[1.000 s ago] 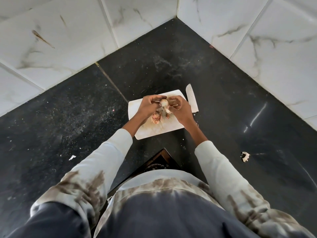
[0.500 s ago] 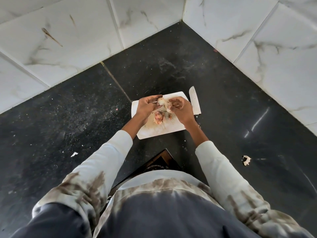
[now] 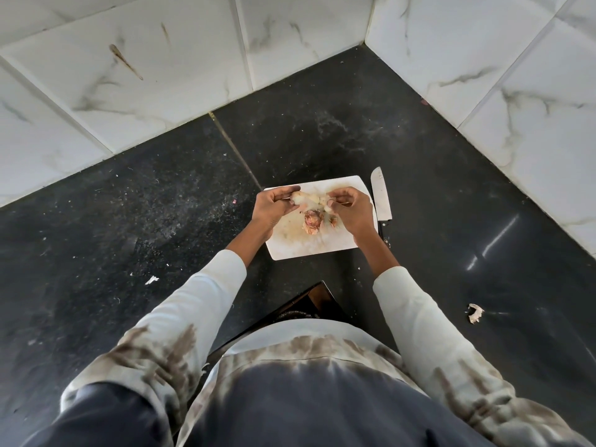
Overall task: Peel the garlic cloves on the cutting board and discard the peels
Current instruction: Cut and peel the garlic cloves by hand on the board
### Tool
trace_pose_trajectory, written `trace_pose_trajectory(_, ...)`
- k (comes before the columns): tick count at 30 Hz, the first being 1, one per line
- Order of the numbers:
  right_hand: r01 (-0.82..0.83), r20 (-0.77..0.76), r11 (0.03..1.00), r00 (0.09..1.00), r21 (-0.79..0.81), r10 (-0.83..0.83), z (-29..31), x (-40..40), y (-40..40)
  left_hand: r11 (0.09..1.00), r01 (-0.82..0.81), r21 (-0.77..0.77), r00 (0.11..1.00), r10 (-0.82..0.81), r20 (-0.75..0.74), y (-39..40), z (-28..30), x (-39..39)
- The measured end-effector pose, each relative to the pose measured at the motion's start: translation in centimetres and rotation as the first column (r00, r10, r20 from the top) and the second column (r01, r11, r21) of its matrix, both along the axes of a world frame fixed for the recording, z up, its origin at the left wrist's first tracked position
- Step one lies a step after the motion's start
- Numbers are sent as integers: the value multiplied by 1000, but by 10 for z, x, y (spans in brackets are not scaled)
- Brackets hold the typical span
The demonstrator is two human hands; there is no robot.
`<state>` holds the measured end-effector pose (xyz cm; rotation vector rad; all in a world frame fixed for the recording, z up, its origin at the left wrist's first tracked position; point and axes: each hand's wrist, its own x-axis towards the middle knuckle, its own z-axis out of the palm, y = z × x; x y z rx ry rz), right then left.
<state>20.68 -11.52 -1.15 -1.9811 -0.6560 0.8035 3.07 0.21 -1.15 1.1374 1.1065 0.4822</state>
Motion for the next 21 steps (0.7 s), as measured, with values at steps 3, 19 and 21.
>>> trace_pose_trajectory(3, 30, 5, 999, 1000, -12, -30, -1, 2, -1, 999, -40, 14, 998, 41, -40, 7, -6, -8)
trace_pose_trajectory(19, 93, 96, 996, 991, 5, -93, -2, 3, 0, 842, 348, 413, 862, -114, -494, 18, 0, -12)
trace_pose_trajectory(21, 94, 125, 995, 987, 23, -96, -1, 4, -2, 801, 398, 447, 836, -116, -536, 18, -1, -11)
